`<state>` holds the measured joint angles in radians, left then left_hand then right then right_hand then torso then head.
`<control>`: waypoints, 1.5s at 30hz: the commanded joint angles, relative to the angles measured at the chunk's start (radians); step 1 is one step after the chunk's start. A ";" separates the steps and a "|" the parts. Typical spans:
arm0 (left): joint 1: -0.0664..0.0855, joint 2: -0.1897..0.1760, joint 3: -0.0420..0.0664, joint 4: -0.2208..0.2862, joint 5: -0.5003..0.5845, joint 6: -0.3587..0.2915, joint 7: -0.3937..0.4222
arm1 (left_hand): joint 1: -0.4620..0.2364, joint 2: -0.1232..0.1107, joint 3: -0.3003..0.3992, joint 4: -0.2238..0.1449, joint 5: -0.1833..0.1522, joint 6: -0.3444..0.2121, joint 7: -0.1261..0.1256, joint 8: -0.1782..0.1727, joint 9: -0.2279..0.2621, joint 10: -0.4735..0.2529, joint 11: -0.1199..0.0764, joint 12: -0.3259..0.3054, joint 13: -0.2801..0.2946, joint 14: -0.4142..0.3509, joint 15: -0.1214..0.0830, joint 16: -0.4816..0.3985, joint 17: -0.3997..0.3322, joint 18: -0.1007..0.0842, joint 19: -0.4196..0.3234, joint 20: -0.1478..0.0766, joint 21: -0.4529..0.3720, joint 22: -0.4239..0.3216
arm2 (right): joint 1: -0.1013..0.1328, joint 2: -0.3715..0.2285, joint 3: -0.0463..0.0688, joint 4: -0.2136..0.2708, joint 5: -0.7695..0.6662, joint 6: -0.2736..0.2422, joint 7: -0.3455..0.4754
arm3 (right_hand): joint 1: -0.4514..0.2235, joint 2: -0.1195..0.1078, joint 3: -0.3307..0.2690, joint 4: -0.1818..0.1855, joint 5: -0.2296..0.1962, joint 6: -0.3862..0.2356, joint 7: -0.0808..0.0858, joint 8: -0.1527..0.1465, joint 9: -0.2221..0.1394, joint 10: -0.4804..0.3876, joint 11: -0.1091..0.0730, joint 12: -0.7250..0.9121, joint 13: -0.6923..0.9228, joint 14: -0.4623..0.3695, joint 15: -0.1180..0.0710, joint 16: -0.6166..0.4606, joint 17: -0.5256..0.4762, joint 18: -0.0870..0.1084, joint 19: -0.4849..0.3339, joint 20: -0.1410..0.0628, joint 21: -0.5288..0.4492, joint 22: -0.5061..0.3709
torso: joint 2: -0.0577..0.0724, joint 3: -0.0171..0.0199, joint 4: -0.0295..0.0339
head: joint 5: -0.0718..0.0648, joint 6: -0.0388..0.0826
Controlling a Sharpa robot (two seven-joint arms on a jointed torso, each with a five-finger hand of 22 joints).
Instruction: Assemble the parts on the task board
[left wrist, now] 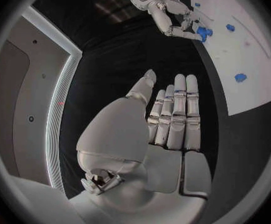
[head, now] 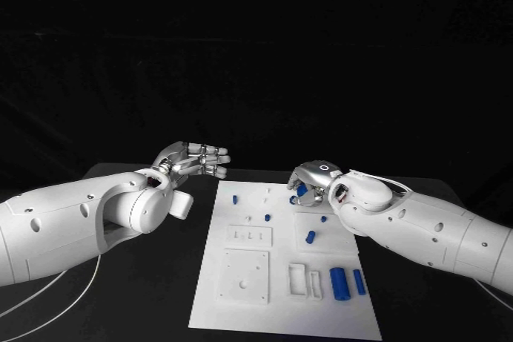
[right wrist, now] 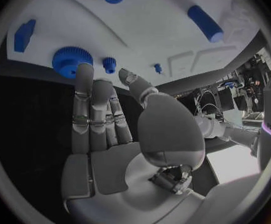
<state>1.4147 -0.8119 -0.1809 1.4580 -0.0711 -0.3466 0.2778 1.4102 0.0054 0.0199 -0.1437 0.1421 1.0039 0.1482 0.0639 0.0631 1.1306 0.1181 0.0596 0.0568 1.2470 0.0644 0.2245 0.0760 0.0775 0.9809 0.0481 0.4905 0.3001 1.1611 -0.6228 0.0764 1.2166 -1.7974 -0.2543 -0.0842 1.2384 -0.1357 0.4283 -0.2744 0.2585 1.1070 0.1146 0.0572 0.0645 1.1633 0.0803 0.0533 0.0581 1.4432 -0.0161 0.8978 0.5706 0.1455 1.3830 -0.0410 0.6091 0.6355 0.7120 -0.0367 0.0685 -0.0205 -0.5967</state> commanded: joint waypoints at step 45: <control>0.008 -0.004 0.002 -0.002 -0.009 0.031 -0.014 | 0.001 0.004 -0.017 0.009 -0.009 -0.010 0.004 -0.001 0.001 -0.011 0.002 0.000 0.002 -0.002 0.002 0.009 0.000 0.008 0.007 0.000 -0.007 -0.011 | -0.017 0.008 0.001 0.019 -0.073 -0.058 -0.087 | 0.013 0.048 0.223 0.056 -0.210 0.144 -0.034 0.008 0.016 0.193 -0.059 0.007 0.006 -0.005 -0.047 0.016 0.004 -0.045 0.019 -0.048 -0.048 0.186 | 0.027 -0.0054 0.0037 | 0.004 0.015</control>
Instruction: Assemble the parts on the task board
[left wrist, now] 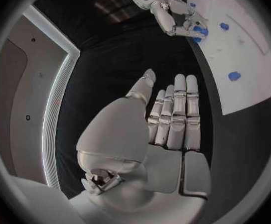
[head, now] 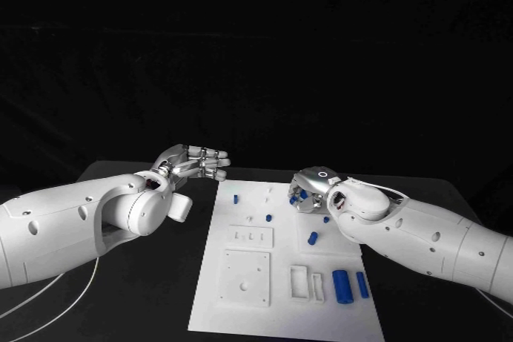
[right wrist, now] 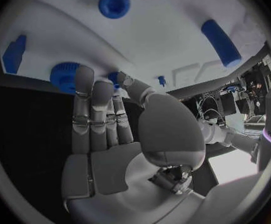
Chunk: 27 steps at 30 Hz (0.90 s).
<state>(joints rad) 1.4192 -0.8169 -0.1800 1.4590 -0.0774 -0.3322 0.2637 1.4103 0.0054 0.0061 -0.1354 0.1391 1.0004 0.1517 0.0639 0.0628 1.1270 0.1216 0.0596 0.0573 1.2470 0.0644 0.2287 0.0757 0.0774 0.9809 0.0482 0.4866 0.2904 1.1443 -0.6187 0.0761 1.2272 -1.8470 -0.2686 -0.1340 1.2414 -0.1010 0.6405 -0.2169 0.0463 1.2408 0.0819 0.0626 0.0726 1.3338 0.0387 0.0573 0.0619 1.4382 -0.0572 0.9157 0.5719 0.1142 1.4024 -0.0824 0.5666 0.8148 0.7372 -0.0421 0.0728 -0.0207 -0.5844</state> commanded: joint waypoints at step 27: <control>0.009 0.008 0.002 0.001 0.001 0.011 0.003 | 0.006 0.003 -0.002 -0.001 -0.005 -0.011 0.002 -0.001 0.001 -0.013 -0.001 0.000 0.001 -0.004 0.002 0.004 -0.001 0.008 0.004 0.000 0.000 -0.002 | 0.010 0.105 0.037 -0.038 -0.060 -0.162 -0.122 | 0.017 -0.013 0.051 0.019 0.002 0.020 -0.004 0.002 0.005 0.026 -0.017 0.002 0.001 0.003 -0.008 -0.017 0.013 -0.013 0.000 -0.009 -0.030 0.083 | 0.016 -0.0088 0.0128 | 0.012 0.011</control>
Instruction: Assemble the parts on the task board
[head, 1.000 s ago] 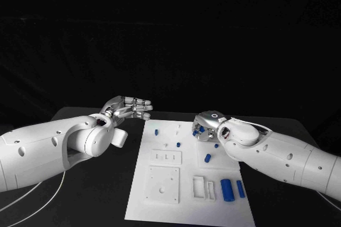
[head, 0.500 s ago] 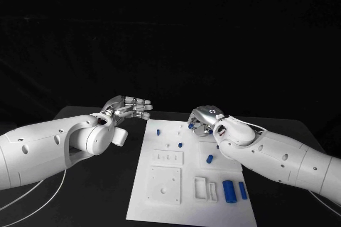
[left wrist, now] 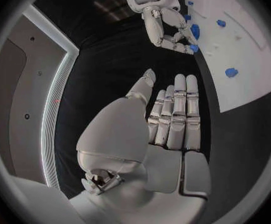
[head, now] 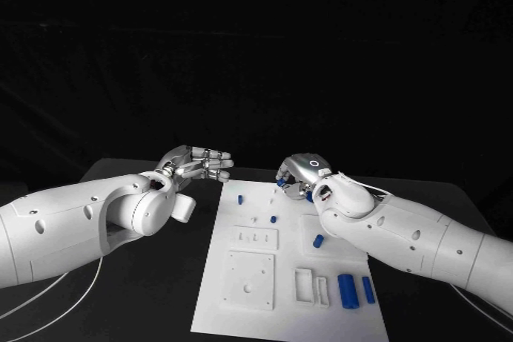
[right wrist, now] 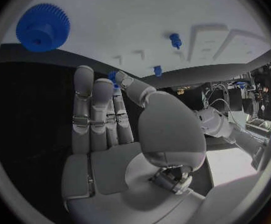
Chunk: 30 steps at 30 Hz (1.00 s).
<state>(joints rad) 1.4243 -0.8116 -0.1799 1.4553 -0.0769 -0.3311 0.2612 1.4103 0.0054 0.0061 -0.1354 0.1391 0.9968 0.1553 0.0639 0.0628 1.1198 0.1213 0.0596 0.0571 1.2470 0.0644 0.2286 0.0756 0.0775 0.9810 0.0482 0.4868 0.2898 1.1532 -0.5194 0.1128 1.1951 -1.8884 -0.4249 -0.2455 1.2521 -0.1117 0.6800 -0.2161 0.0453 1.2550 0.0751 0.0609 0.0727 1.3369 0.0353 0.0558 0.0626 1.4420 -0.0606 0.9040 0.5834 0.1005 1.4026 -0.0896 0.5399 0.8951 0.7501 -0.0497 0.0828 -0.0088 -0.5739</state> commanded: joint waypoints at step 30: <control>0.017 0.005 0.005 0.017 -0.002 0.008 0.005 | 0.006 0.003 -0.002 -0.001 -0.005 -0.007 -0.002 -0.001 0.001 -0.006 -0.001 0.000 0.001 -0.004 0.002 0.004 -0.001 0.008 0.004 0.000 0.000 -0.001 | 0.001 0.025 0.000 -0.010 -0.011 0.062 0.016 | 0.002 0.007 -0.002 0.005 0.003 0.006 0.003 0.004 0.004 0.023 -0.014 0.004 0.000 0.000 -0.005 -0.008 0.002 -0.001 0.010 -0.003 -0.037 0.051 | 0.010 -0.0036 0.0023 | 0.016 -0.012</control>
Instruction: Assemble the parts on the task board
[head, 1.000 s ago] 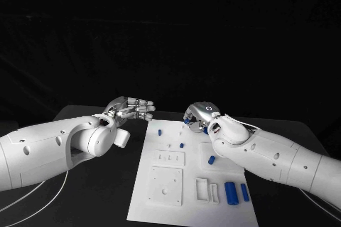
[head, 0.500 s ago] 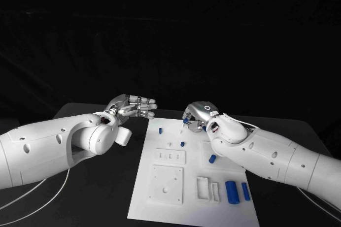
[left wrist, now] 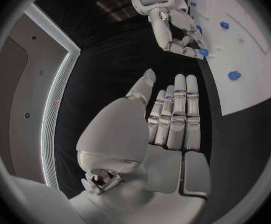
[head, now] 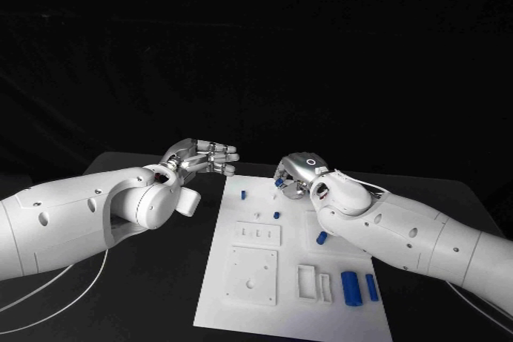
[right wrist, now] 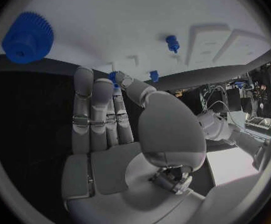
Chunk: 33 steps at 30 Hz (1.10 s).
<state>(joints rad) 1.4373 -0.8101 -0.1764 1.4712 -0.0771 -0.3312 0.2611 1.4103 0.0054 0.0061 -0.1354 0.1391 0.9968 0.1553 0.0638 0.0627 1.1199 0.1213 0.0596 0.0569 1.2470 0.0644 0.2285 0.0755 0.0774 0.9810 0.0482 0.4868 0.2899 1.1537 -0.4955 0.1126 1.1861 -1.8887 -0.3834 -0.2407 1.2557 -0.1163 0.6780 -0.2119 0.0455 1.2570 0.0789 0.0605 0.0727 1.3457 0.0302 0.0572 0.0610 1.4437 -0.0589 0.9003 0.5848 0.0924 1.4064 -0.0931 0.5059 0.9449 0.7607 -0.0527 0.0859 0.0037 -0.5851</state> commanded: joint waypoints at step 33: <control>0.015 0.010 0.002 -0.008 -0.002 0.010 0.006 | 0.006 0.003 0.000 0.000 -0.005 -0.006 -0.002 -0.001 0.001 -0.007 -0.001 0.000 0.001 -0.008 0.004 0.001 -0.001 0.008 -0.002 0.002 0.007 -0.003 | 0.000 0.038 -0.015 -0.042 -0.031 0.088 -0.026 | -0.012 0.011 -0.006 -0.002 0.006 -0.009 0.004 0.003 0.005 -0.001 -0.005 0.002 0.002 -0.001 -0.001 -0.010 -0.011 0.009 0.022 0.007 -0.053 0.047 | 0.003 -0.0041 -0.0003 | 0.017 0.000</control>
<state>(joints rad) 1.4487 -0.8018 -0.1758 1.4627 -0.0772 -0.3311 0.2609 1.4103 0.0054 0.0061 -0.1354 0.1391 0.9968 0.1553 0.0638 0.0627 1.1199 0.1213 0.0596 0.0568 1.2432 0.0681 0.2285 0.0754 0.0774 0.9810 0.0482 0.4869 0.2890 1.1590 -0.4595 0.1020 1.1424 -1.9052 -0.3475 -0.2539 1.2471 -0.1132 0.6798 -0.2150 0.0464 1.2503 0.0816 0.0610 0.0731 1.3510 0.0248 0.0553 0.0635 1.4454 -0.0571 0.8962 0.5743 0.0904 1.4205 -0.0857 0.4598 0.9909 0.7640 -0.0567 0.0856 0.0181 -0.5869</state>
